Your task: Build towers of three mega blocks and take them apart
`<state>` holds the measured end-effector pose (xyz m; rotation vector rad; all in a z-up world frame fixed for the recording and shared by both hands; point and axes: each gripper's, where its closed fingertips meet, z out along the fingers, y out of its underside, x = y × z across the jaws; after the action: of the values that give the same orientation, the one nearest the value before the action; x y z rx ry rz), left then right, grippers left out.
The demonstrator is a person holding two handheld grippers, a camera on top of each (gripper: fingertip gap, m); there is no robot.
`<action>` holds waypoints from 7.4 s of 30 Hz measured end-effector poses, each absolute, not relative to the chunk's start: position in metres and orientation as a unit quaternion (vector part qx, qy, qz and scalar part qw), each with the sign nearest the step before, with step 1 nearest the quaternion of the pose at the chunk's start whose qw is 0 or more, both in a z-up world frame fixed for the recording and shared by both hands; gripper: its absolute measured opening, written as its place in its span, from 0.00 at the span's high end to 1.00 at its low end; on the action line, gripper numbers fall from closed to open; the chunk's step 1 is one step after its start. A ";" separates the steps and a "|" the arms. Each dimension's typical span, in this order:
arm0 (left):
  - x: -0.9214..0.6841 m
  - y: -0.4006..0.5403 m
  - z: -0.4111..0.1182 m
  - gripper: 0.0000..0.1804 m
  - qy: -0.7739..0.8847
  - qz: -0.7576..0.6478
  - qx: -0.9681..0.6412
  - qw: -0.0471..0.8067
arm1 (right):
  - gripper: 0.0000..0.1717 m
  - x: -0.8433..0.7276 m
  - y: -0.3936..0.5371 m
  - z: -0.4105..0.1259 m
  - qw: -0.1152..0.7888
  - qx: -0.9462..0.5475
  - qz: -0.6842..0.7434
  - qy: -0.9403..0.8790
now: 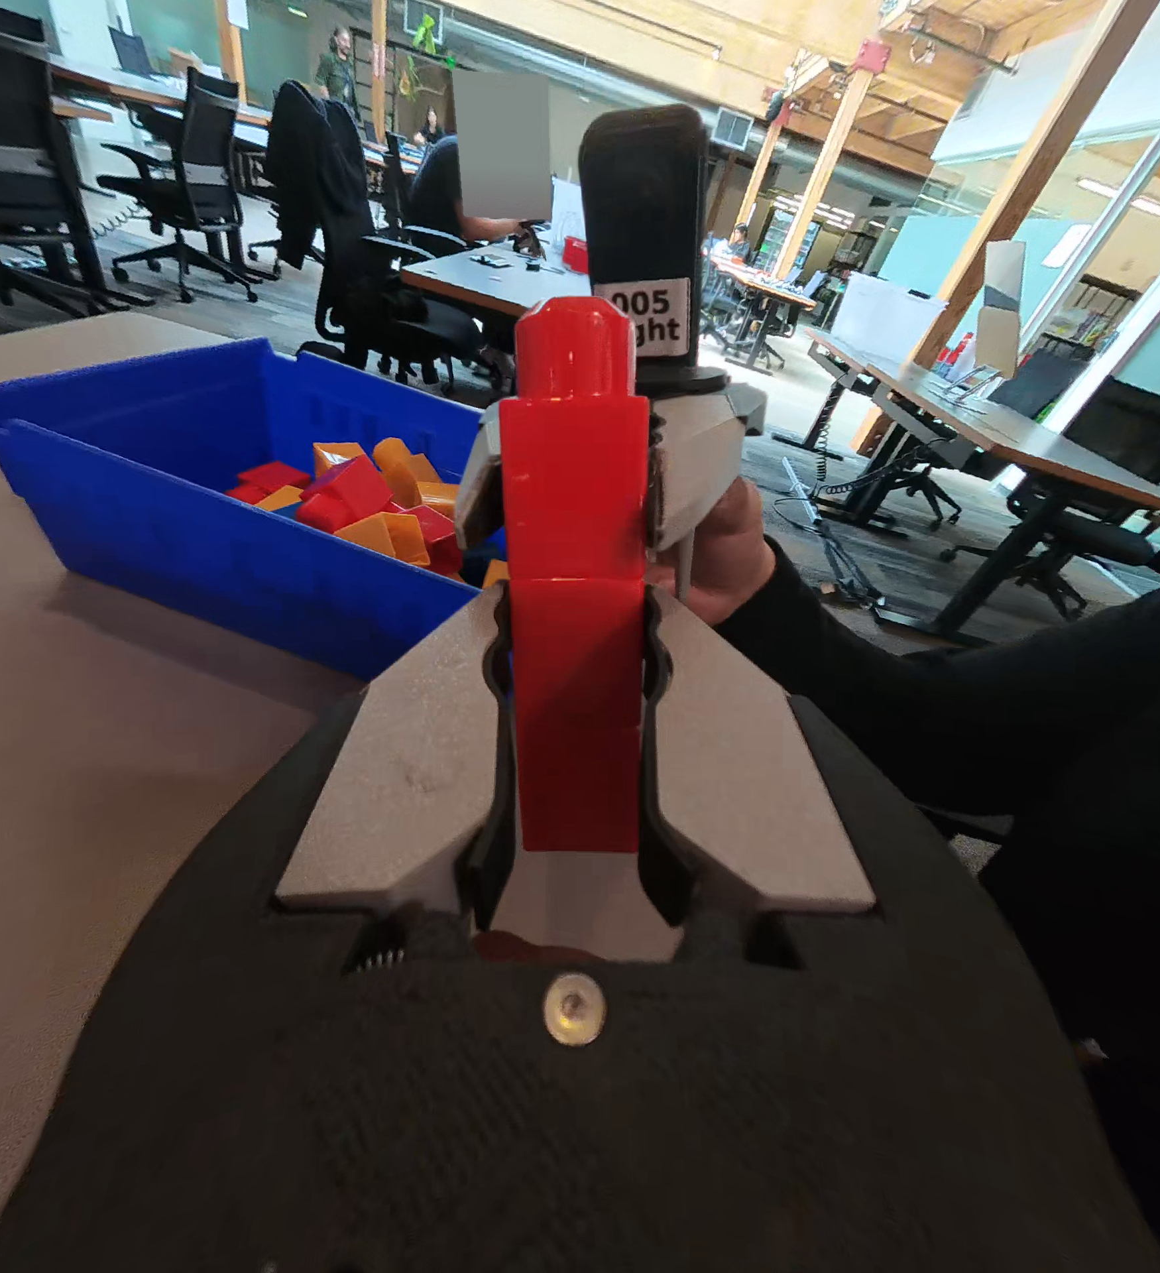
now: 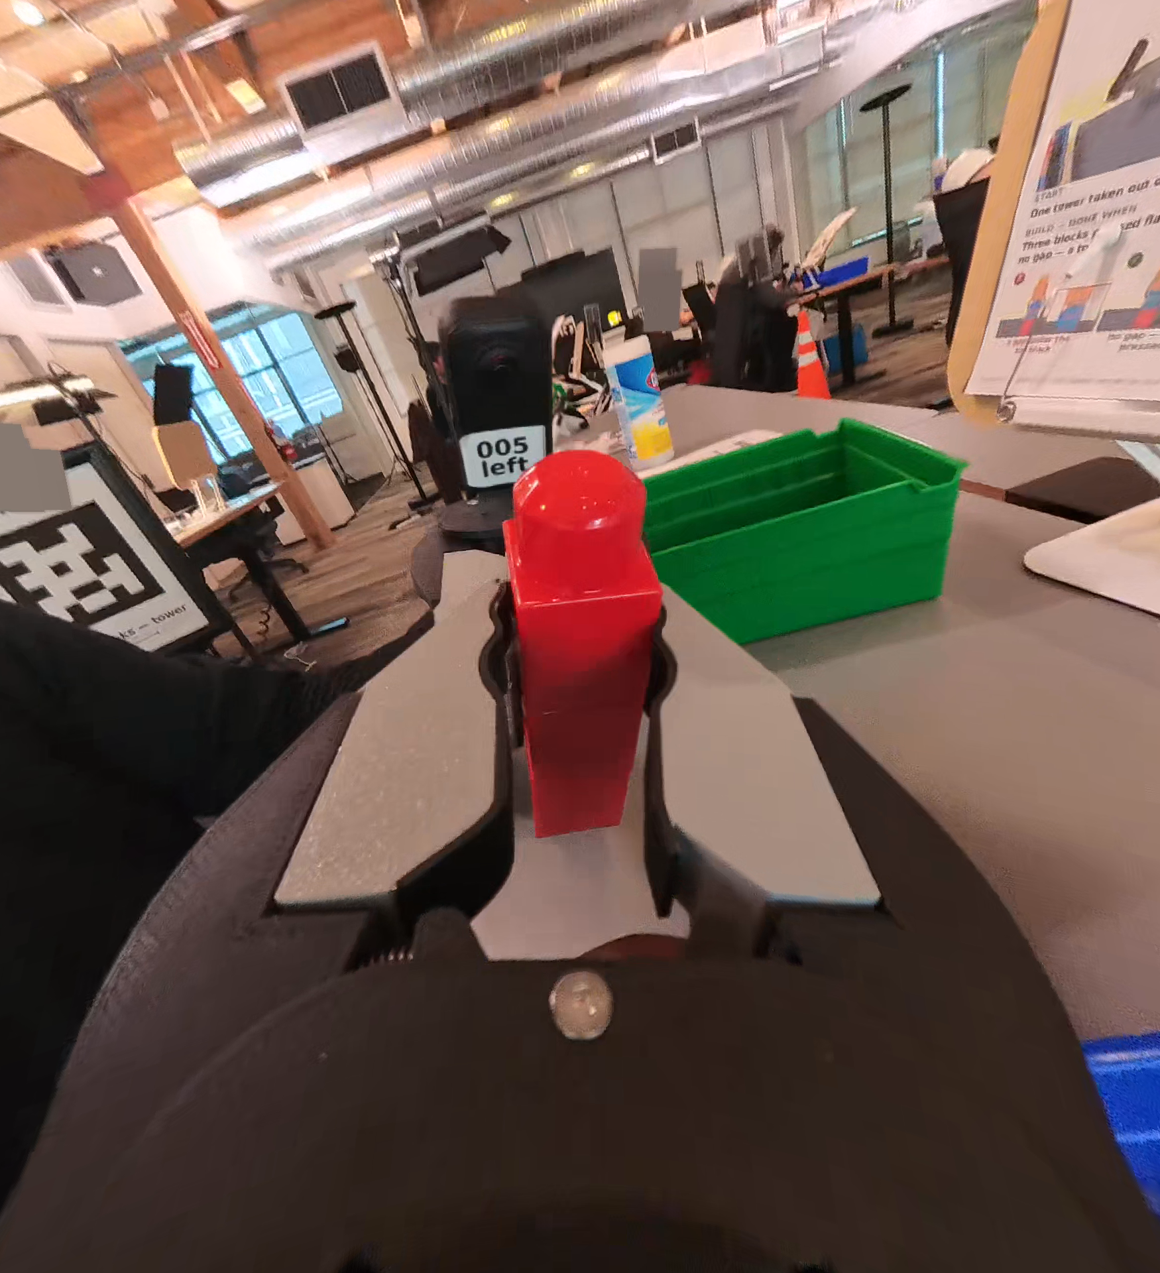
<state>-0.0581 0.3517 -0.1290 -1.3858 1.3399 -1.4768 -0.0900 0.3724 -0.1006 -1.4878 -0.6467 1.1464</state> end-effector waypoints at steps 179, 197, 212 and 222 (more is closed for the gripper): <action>-0.048 0.359 -0.210 0.68 0.563 -0.399 -0.611 0.388 | 0.71 0.107 0.414 -0.108 0.670 -0.733 0.041 -0.113; -0.353 0.445 -0.242 0.57 0.576 -0.057 -0.747 0.329 | 0.70 0.076 0.313 -0.240 0.345 -0.867 0.009 -0.359; -0.336 0.447 -0.212 0.86 0.625 -0.017 -0.703 0.339 | 0.86 0.032 0.339 -0.264 0.340 -0.830 -0.006 -0.442; -0.379 0.435 -0.083 0.85 0.591 0.010 -0.680 0.434 | 0.86 -0.127 0.350 -0.264 0.336 -0.789 0.031 -0.514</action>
<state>-0.3786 0.4353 -0.0829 -1.6923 1.4718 0.0252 -0.1271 0.3503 -0.2636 -2.0573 -1.3413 0.0815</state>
